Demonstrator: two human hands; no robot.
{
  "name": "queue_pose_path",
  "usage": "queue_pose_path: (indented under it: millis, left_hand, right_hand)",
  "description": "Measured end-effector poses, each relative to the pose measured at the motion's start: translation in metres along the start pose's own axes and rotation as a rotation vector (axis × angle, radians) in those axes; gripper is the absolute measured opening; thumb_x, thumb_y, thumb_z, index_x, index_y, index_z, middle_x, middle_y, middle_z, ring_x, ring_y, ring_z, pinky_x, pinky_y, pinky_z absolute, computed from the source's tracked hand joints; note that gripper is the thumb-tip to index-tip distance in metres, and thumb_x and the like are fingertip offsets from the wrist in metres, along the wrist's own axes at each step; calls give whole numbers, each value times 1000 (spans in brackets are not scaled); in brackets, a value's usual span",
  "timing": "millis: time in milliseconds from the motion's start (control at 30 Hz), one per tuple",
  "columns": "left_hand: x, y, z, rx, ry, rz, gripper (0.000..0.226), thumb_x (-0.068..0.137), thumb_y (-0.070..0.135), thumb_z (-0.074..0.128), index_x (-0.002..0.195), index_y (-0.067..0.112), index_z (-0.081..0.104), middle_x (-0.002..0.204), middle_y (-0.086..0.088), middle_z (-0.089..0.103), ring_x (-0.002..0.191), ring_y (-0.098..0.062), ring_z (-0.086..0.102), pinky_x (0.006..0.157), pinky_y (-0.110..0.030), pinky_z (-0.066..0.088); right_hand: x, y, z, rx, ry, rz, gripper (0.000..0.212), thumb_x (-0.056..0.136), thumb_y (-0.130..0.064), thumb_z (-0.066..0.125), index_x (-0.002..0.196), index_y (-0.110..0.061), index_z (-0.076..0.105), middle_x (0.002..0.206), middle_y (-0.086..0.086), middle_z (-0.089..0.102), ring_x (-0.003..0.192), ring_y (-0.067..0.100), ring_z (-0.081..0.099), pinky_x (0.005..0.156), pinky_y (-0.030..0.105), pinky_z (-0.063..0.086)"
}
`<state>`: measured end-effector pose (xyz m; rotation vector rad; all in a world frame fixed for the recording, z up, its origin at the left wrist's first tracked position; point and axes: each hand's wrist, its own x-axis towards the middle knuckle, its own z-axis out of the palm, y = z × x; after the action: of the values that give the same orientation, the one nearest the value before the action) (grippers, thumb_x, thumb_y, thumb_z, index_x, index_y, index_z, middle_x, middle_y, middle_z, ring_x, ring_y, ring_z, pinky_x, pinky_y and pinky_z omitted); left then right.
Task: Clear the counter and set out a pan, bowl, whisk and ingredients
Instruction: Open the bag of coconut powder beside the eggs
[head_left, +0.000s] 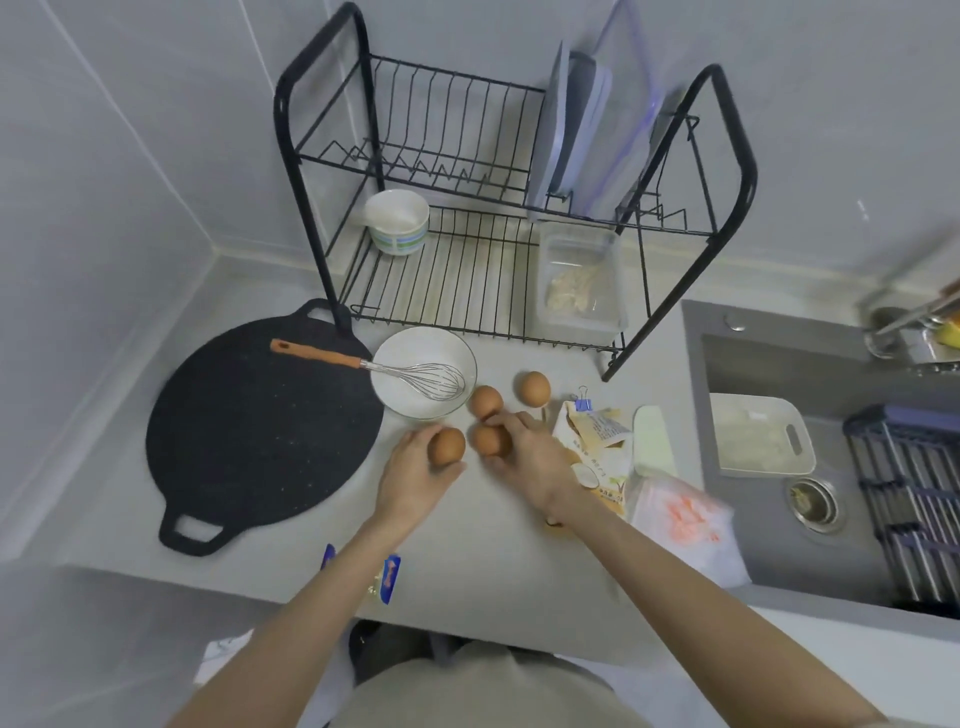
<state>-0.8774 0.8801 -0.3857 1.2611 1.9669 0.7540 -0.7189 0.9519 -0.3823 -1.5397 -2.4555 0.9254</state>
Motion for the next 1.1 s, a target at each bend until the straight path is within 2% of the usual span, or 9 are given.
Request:
queue_pose_path:
  millis: [133,267,367,433,567,667,867,1100]
  left_hand:
    - [3,0,9,-7,0,-15,38,72,20,75,107,23,62,98,7,62,94,-21,62,86,-41,51]
    - [6,-1,12,-19,17,-35,32,67,23,72,96,31,62,92,12,66,87,-15,64,81,-38,53]
    - [8,-1,14,-34,17,-53,30,65,26,70,92,36,60,88,11,66,84,-14,64,80,-38,53]
    - [10,-2,15,-26,14,-56,31,66,26,71,92,37,59,89,10,66,85,-15,64,80,-37,53]
    - [10,-3,16,-13,5,-54,34,66,27,71,94,40,57,93,8,65,85,-13,64,81,-36,54]
    - [10,-3,17,-24,2,-49,33,67,26,71,93,39,57,91,7,66,84,-14,64,80,-38,54]
    - [9,1,15,-21,8,-29,32,72,17,73,92,35,56,90,8,66,85,-16,64,81,-35,52]
    - [9,-1,13,-17,-15,-3,34,71,16,74,95,32,57,91,2,67,85,-19,65,82,-39,53]
  right_hand:
    - [4,7,-10,74,-30,-28,46,85,-27,64,128,-20,52,130,6,51,120,26,47,96,33,42]
    - [18,22,-36,53,152,-29,39,87,-18,59,126,-13,53,129,8,51,116,29,45,97,37,40]
    - [32,33,-49,-53,193,68,37,88,-14,56,123,-7,48,125,11,48,114,30,44,91,37,42]
    - [35,38,-50,-132,172,139,34,88,-16,53,119,-5,45,122,12,49,111,31,46,86,38,41]
    - [28,52,-43,-292,124,183,32,90,-26,47,114,-6,44,115,9,54,106,29,51,88,36,35]
    - [22,58,-39,-305,134,163,33,94,-33,43,113,-6,46,114,11,56,104,30,51,90,36,36]
    - [11,59,-31,-370,54,128,45,95,-37,40,126,-5,48,122,12,51,112,31,45,98,38,33]
    - [-14,46,-23,-351,-9,116,41,94,-32,41,125,-5,44,123,13,47,114,31,42,94,43,36]
